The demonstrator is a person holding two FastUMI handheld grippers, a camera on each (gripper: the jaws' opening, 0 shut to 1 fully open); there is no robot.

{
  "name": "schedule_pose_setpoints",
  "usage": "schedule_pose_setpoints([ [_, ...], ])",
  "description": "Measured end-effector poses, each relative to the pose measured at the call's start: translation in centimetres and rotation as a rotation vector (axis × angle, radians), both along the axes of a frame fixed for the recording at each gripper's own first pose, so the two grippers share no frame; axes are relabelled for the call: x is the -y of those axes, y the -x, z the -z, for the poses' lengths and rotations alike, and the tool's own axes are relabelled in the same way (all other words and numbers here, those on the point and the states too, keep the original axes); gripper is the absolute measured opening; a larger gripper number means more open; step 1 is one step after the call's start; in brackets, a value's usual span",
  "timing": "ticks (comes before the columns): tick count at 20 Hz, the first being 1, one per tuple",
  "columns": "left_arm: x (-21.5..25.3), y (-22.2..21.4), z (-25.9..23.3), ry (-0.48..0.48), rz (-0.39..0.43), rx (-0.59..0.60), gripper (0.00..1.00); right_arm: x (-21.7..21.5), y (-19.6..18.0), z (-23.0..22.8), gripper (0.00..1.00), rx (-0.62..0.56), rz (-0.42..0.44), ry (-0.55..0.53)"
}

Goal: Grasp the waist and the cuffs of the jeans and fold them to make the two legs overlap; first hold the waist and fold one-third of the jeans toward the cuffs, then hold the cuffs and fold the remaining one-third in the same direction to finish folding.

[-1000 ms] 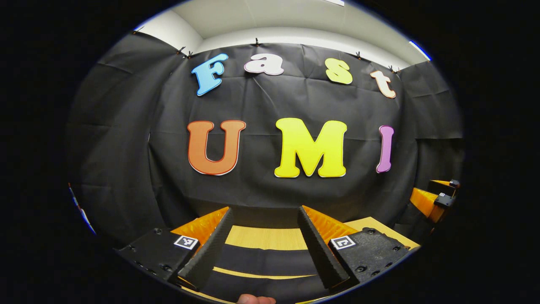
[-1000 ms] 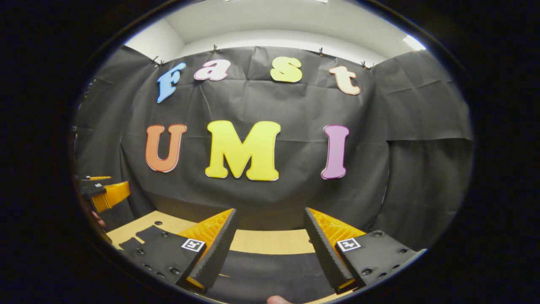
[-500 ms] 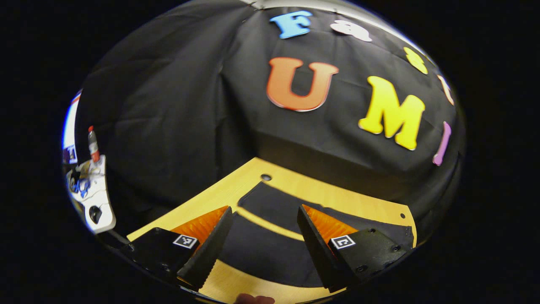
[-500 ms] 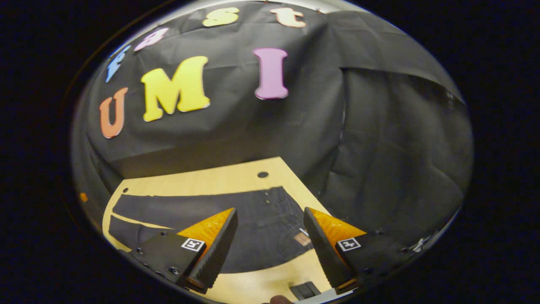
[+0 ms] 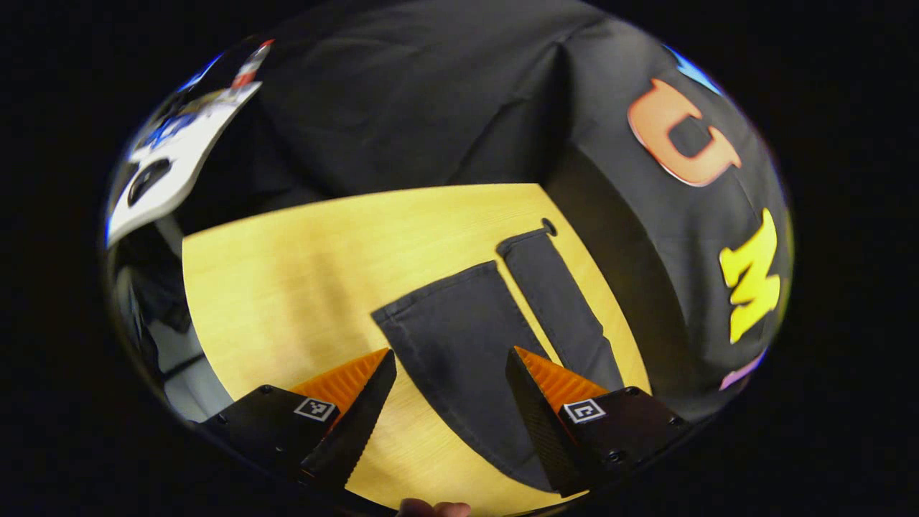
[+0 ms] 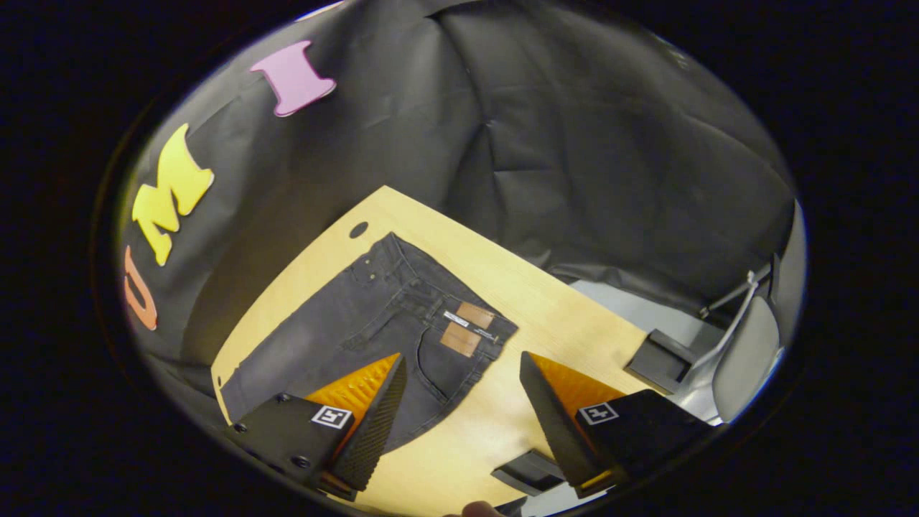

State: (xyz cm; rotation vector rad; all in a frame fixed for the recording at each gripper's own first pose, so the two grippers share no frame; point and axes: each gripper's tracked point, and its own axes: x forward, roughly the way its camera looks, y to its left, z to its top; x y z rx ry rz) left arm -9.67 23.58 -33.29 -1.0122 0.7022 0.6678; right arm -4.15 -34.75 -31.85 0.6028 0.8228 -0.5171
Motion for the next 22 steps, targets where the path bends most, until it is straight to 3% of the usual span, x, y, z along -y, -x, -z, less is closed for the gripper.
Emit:
schedule_pose_setpoints([
  [2, 0.0, 0.5, 0.9, 0.105, -0.102, -0.006, 0.99, -0.1, 0.1, 0.3, 0.98, -0.017, -0.016, 0.013],
  [4, -0.1, 0.1, 1.2, 0.148, -0.152, 0.002, 0.99, -0.1, 0.3, 0.6, 0.98, -0.033, -0.027, 0.019],
  [14, -1.5, -4.2, 2.5, 0.113, -0.121, -0.040, 1.00, 0.8, 0.4, 2.7, 0.98, -0.068, 0.026, -0.014],
  [16, -1.5, -4.8, 2.9, 0.104, -0.109, -0.058, 0.96, 0.8, 0.2, 3.3, 0.98, -0.071, 0.033, -0.025],
  [19, -1.4, -4.9, 3.4, 0.114, -0.115, -0.069, 0.78, 1.1, -0.1, 4.7, 0.98, -0.099, 0.061, -0.023],
  [20, -1.6, -4.8, 3.6, 0.120, -0.126, -0.070, 0.85, 1.1, -0.2, 5.2, 0.98, -0.109, 0.061, -0.008],
  [21, -1.7, -4.8, 3.9, 0.132, -0.135, -0.077, 0.68, 1.1, -0.4, 5.6, 0.98, -0.119, 0.058, 0.008],
  [22, -1.8, -4.8, 3.9, 0.142, -0.141, -0.074, 0.70, 0.8, -0.9, 6.0, 0.98, -0.122, 0.053, 0.015],
])
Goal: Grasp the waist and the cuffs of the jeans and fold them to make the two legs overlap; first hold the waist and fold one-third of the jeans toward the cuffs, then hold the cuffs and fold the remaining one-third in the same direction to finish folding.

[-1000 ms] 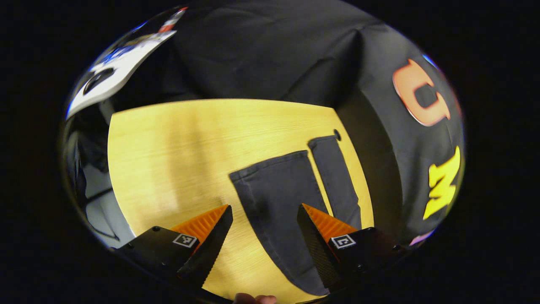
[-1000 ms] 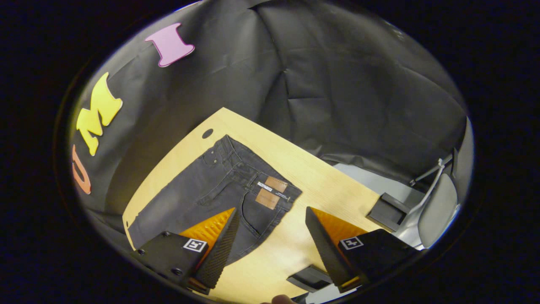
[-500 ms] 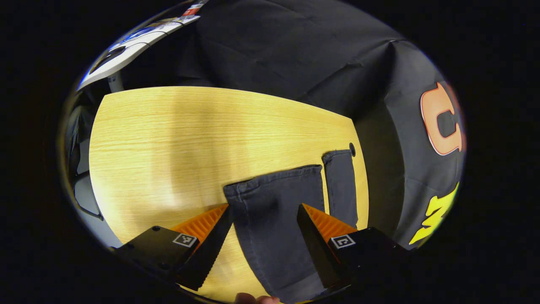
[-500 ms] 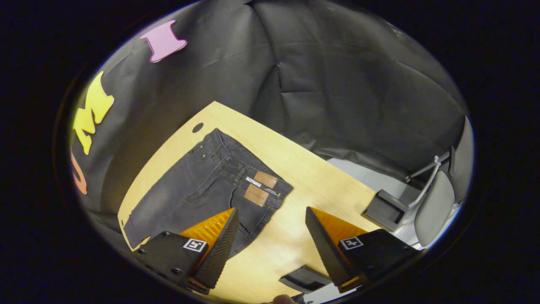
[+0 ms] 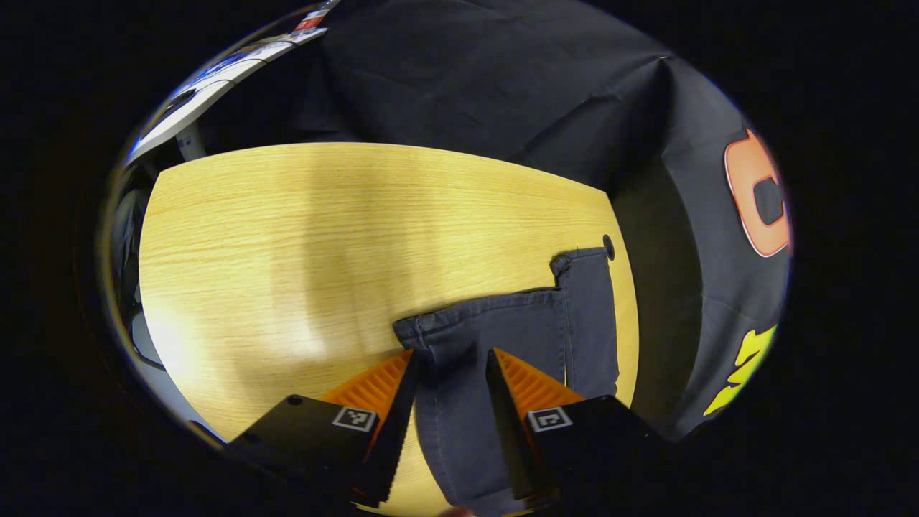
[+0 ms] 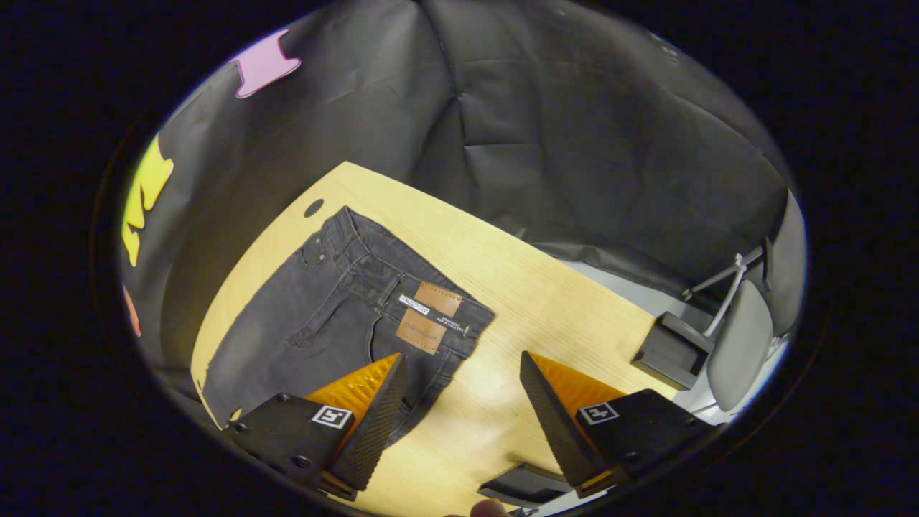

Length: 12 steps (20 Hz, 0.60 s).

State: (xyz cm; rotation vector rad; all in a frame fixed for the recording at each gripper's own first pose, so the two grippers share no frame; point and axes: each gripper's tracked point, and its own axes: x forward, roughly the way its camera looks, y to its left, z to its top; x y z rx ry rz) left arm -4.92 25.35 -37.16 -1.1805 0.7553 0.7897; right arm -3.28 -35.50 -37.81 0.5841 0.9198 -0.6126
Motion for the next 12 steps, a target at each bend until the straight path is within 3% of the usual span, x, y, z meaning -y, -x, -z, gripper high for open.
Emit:
schedule_pose_setpoints([
  [1, 0.1, 0.2, 0.3, 0.012, -0.005, -0.008, 0.52, -0.3, -0.6, 0.4, 0.98, -0.004, -0.005, 0.002],
  [2, -0.1, 0.5, 0.4, 0.020, -0.017, -0.013, 0.47, -0.6, -1.0, 0.8, 0.98, -0.013, -0.006, 0.008],
  [3, -0.1, 0.3, 0.4, 0.030, -0.028, -0.005, 0.31, -0.6, -1.4, 1.1, 0.98, -0.022, -0.001, 0.018],
  [6, 0.0, 0.4, 0.6, 0.049, -0.034, -0.010, 0.20, -0.5, -2.2, 2.1, 0.98, -0.057, 0.019, 0.046],
  [7, 0.0, 0.4, 0.6, 0.052, -0.032, -0.016, 0.14, -0.4, -2.5, 2.2, 0.93, -0.057, 0.032, 0.065],
  [9, 0.0, 0.3, 0.7, 0.049, -0.020, -0.036, 0.10, 0.0, -3.1, 2.4, 0.98, -0.073, 0.036, 0.094],
  [11, 0.0, 0.2, 0.8, 0.039, -0.003, -0.056, 0.07, -0.2, -3.0, 2.7, 0.93, -0.138, 0.002, 0.157],
  [12, 0.0, 0.1, 0.8, 0.033, 0.005, -0.062, 0.06, -0.6, -3.3, 2.5, 0.98, -0.143, -0.028, 0.183],
])
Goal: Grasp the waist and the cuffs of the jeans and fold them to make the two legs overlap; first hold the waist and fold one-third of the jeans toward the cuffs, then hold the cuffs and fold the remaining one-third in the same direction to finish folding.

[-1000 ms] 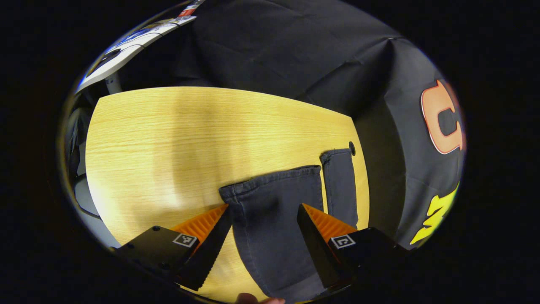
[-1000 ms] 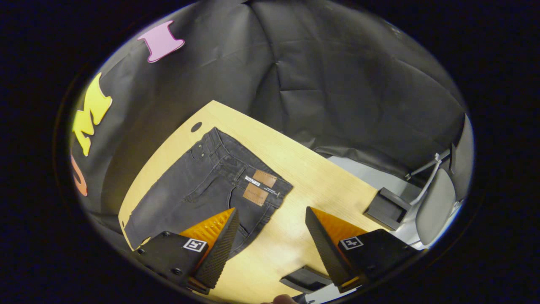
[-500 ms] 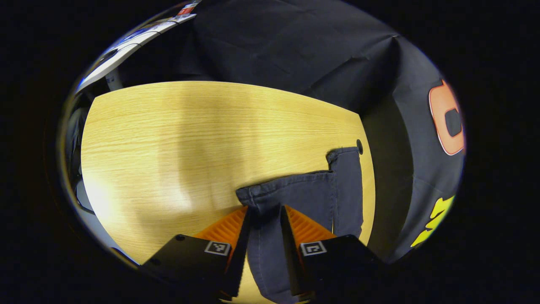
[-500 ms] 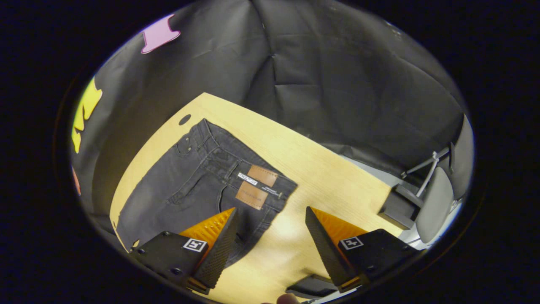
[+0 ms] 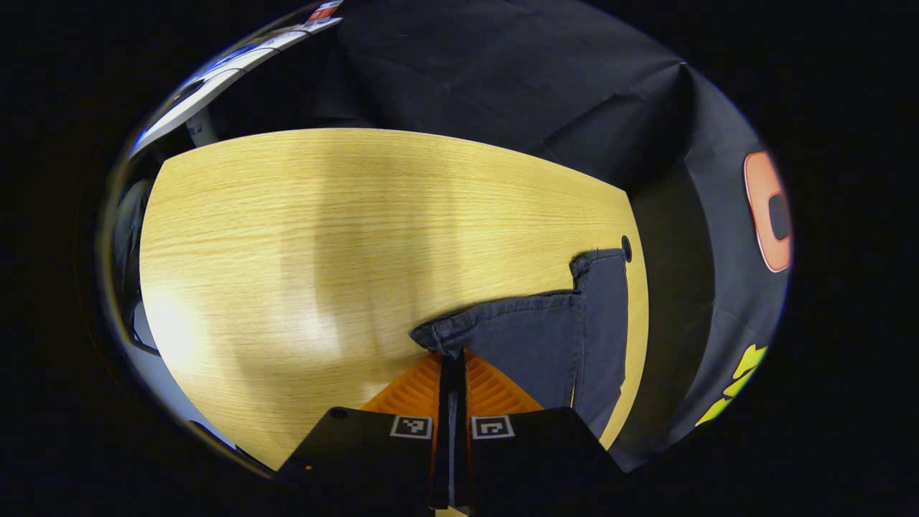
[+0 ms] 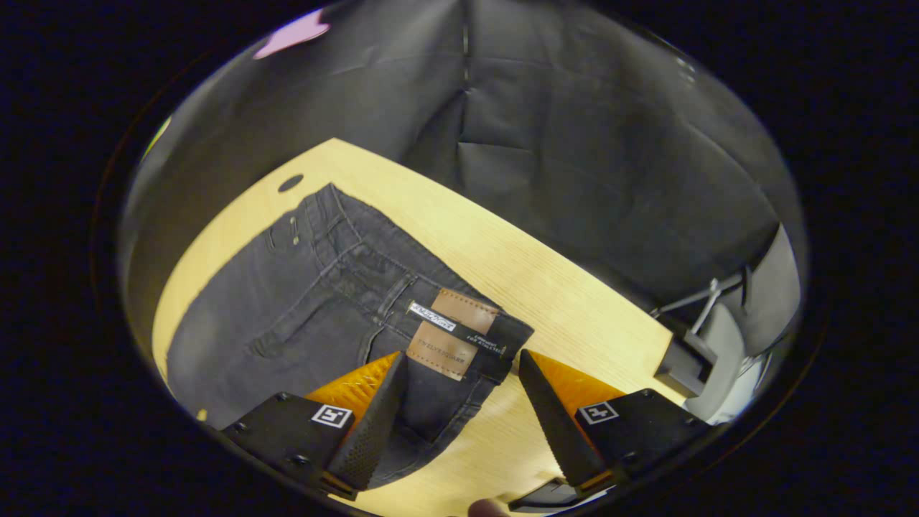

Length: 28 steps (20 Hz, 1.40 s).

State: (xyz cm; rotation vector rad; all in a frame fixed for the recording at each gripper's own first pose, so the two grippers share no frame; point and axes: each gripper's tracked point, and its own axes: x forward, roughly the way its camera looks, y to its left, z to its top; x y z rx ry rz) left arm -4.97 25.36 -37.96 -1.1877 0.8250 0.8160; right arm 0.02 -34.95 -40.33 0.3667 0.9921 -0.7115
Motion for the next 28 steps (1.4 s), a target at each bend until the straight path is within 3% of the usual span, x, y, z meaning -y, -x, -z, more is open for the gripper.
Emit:
schedule_pose_setpoints([
  [2, 0.0, -0.1, 0.0, -0.003, 0.007, -0.003, 0.05, -0.3, -0.3, 0.2, 0.79, 0.020, 0.010, 0.003],
  [4, 0.0, -0.2, 0.0, 0.000, 0.006, 0.002, 0.05, -0.4, -0.4, 0.2, 0.77, 0.030, 0.019, -0.011],
  [5, 0.0, -0.3, 0.0, 0.003, 0.007, 0.006, 0.04, -0.8, -0.7, 0.0, 0.70, 0.041, 0.009, -0.030],
  [8, 0.1, -0.3, 0.0, 0.014, 0.006, 0.021, 0.04, -1.3, -1.0, 0.3, 0.18, 0.039, 0.032, -0.097],
  [11, 0.2, -0.6, -0.4, 0.042, -0.007, 0.043, 0.04, -1.4, -1.2, -0.4, 0.01, 0.007, 0.071, -0.202],
  [22, 1.2, -3.7, -7.2, 0.201, -0.116, 0.220, 0.04, -3.6, -3.6, -9.1, 0.01, 0.196, 0.228, -0.661],
  [26, 0.0, -5.9, -10.4, 0.273, -0.211, 0.275, 0.03, -4.0, -6.4, -12.1, 0.01, 0.236, 0.354, -0.854],
  [28, -0.8, -7.3, -10.9, 0.317, -0.269, 0.268, 0.04, -3.5, -8.1, -12.7, 0.01, 0.229, 0.379, -0.894],
])
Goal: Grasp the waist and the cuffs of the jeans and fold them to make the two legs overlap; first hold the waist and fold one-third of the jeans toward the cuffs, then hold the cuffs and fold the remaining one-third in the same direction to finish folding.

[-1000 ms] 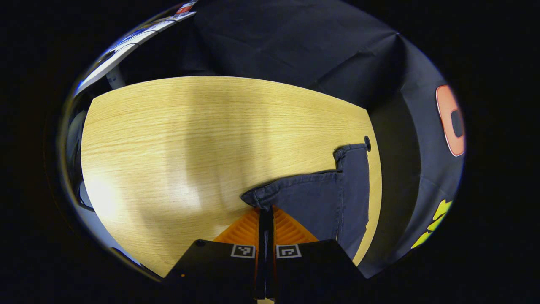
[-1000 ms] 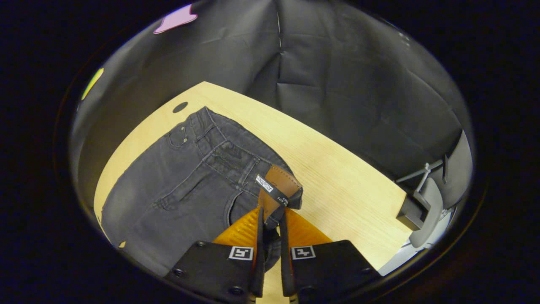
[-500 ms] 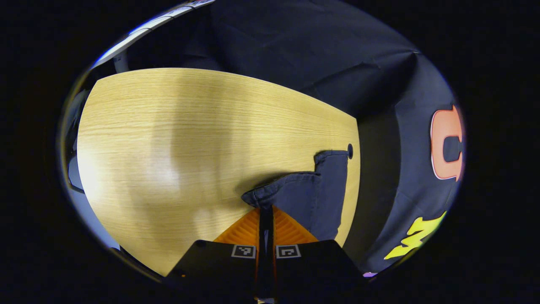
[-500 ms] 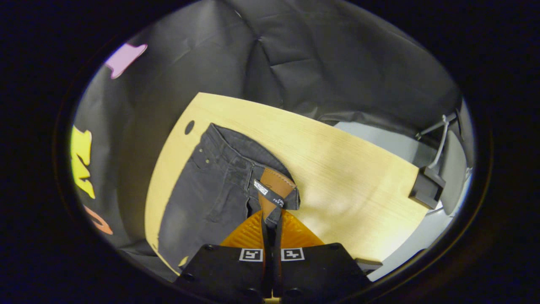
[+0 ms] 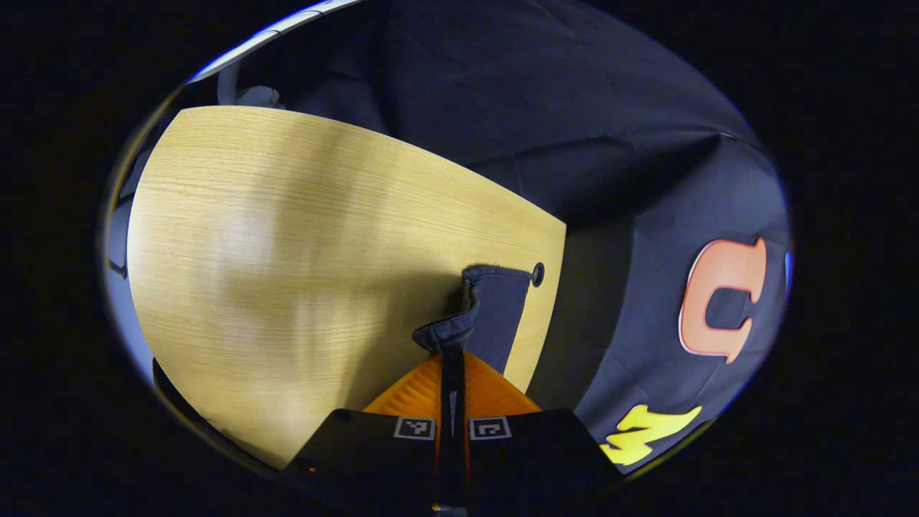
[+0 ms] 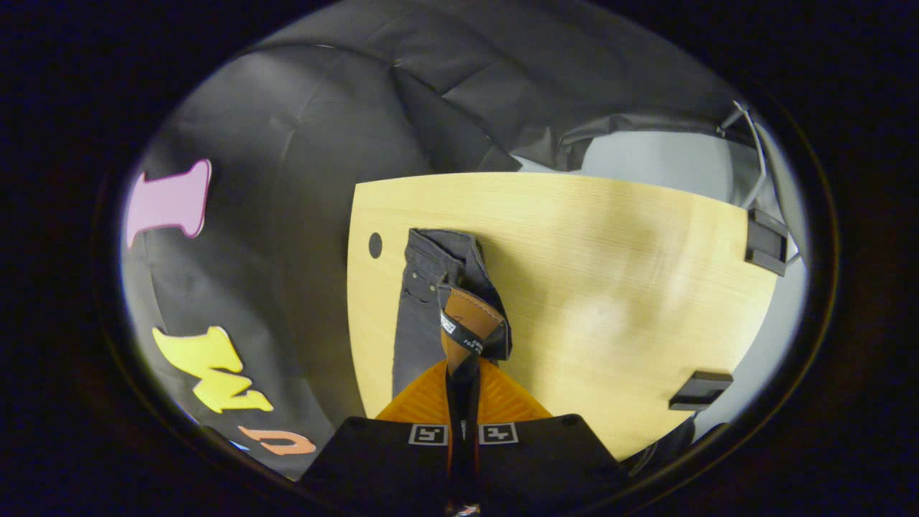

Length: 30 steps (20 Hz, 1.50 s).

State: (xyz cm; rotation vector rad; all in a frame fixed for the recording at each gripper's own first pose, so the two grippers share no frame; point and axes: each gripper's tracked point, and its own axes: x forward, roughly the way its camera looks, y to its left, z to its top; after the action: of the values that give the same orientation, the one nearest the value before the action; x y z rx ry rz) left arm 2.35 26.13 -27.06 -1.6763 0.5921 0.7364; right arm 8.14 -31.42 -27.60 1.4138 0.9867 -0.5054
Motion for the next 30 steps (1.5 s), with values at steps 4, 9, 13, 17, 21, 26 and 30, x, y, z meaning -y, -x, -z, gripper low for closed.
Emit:
schedule_pose_setpoints([
  [4, -1.1, -2.2, -0.3, 0.082, -0.084, -0.035, 0.04, -0.1, -4.6, -1.1, 0.01, 0.011, 0.004, -0.058],
  [9, -1.7, -8.1, -0.2, 0.117, -0.121, -0.060, 0.04, 0.1, -10.1, -0.9, 0.01, 0.001, 0.003, -0.075],
  [13, -1.6, -13.6, 1.3, 0.104, -0.111, -0.078, 0.03, 0.4, -14.4, 1.4, 0.01, -0.016, 0.068, -0.126],
  [17, -1.5, -18.1, 3.5, 0.109, -0.068, -0.071, 0.04, -0.1, -17.4, 4.3, 0.01, -0.030, 0.106, -0.148],
  [21, -0.7, -20.2, 6.1, 0.108, -0.019, -0.077, 0.03, -0.1, -18.6, 6.8, 0.01, -0.063, 0.124, -0.141],
  [26, -0.2, -21.4, 8.9, 0.139, 0.007, -0.105, 0.00, -0.5, -19.7, 8.6, 0.08, -0.094, 0.156, -0.125],
  [30, 0.6, -20.1, 8.9, 0.120, 0.050, -0.170, 0.42, -0.1, -19.8, 8.4, 0.32, -0.093, 0.175, -0.095],
])
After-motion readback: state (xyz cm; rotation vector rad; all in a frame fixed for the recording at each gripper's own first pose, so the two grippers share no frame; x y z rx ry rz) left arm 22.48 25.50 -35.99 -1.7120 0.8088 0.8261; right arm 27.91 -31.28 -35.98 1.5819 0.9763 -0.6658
